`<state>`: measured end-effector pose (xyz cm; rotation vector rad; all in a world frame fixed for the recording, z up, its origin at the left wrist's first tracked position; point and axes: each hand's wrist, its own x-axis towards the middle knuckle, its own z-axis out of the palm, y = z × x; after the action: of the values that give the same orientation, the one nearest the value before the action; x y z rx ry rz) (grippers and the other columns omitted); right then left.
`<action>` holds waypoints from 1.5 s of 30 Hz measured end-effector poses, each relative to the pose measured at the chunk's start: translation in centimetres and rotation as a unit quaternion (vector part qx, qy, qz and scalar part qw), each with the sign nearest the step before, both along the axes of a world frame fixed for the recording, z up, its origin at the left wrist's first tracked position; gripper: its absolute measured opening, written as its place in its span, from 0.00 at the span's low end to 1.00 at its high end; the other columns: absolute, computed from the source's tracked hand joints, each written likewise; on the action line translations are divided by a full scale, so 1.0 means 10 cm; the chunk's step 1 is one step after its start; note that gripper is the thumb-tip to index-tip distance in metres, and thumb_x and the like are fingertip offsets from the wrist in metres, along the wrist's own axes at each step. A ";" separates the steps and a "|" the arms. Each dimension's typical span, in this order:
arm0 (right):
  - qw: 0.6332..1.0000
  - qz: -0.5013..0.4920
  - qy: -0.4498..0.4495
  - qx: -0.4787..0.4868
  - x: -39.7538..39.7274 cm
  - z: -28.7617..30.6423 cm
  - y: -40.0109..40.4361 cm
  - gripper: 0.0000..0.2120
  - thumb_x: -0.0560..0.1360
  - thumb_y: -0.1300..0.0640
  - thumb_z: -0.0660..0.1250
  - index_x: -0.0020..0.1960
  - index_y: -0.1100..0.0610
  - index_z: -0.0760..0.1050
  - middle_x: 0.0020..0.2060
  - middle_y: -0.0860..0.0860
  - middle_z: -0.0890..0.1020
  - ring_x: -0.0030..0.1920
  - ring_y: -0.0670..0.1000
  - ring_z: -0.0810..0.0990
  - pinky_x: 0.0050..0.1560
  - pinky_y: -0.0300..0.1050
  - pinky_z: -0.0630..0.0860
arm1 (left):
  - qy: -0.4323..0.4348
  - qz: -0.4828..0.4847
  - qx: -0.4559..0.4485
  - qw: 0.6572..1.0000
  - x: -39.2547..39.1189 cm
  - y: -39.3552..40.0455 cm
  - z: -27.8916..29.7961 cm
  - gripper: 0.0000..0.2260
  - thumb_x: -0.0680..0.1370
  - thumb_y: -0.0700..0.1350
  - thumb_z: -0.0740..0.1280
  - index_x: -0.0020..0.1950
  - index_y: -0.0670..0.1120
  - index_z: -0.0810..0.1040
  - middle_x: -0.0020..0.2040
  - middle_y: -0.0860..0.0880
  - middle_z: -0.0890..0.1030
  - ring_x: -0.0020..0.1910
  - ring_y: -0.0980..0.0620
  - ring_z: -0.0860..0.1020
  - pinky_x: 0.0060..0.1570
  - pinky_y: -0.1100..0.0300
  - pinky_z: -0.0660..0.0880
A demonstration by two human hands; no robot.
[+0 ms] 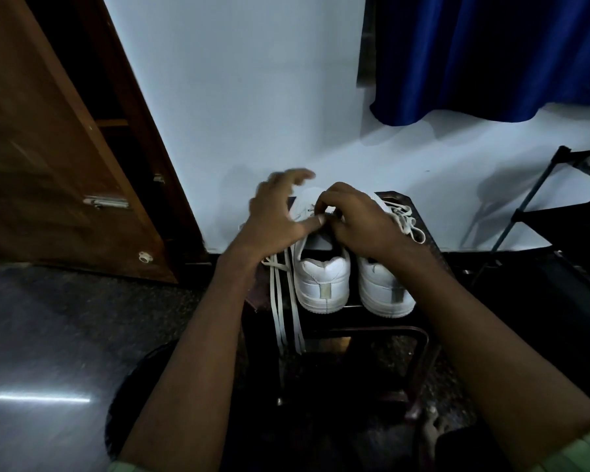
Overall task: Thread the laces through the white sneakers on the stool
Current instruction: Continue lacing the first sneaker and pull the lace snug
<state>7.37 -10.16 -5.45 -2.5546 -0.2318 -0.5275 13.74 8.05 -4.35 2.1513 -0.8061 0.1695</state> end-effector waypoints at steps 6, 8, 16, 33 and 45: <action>0.980 -0.040 0.039 0.191 -0.04 0.04 -0.07 0.16 0.86 0.57 0.62 0.44 0.66 0.76 0.42 0.56 0.74 0.46 0.51 0.74 0.49 0.47 0.67 | -0.022 -0.031 0.072 0.997 -0.04 -0.07 -0.15 0.24 0.65 0.52 0.70 0.61 0.59 0.79 0.52 0.58 0.80 0.42 0.59 0.79 0.62 0.47 0.74; 0.988 -0.016 0.068 0.138 -0.06 0.06 -0.05 0.21 0.84 0.51 0.65 0.42 0.67 0.76 0.39 0.58 0.74 0.43 0.52 0.73 0.45 0.50 0.67 | -0.040 0.003 0.066 0.997 -0.04 -0.11 -0.22 0.20 0.66 0.50 0.69 0.58 0.60 0.80 0.50 0.58 0.78 0.43 0.59 0.76 0.62 0.48 0.70; 0.886 0.047 0.109 0.448 -0.11 0.19 0.02 0.13 0.84 0.58 0.65 0.40 0.57 0.75 0.39 0.50 0.80 0.42 0.46 0.79 0.47 0.40 0.75 | -0.075 0.074 0.052 0.993 -0.07 -0.19 -0.29 0.12 0.73 0.48 0.70 0.55 0.58 0.81 0.47 0.59 0.75 0.44 0.59 0.73 0.62 0.49 0.64; 0.909 -0.007 0.126 0.397 -0.16 0.36 0.02 0.13 0.80 0.52 0.72 0.39 0.58 0.82 0.32 0.53 0.76 0.32 0.49 0.73 0.36 0.41 0.70 | -0.053 0.126 0.045 0.990 -0.10 -0.20 -0.29 0.14 0.73 0.47 0.71 0.57 0.56 0.82 0.53 0.57 0.78 0.56 0.54 0.78 0.57 0.56 0.60; 0.815 0.032 0.071 0.574 -0.16 0.45 0.04 0.10 0.79 0.59 0.66 0.41 0.58 0.68 0.31 0.51 0.70 0.31 0.48 0.67 0.36 0.43 0.67 | -0.066 0.139 0.042 0.987 -0.11 -0.21 -0.30 0.14 0.71 0.46 0.71 0.56 0.58 0.84 0.53 0.57 0.79 0.52 0.55 0.80 0.52 0.59 0.55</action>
<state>5.77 -9.72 -0.95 -1.3725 0.0657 -0.2878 12.64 5.93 -7.32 2.3454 -0.5898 0.4321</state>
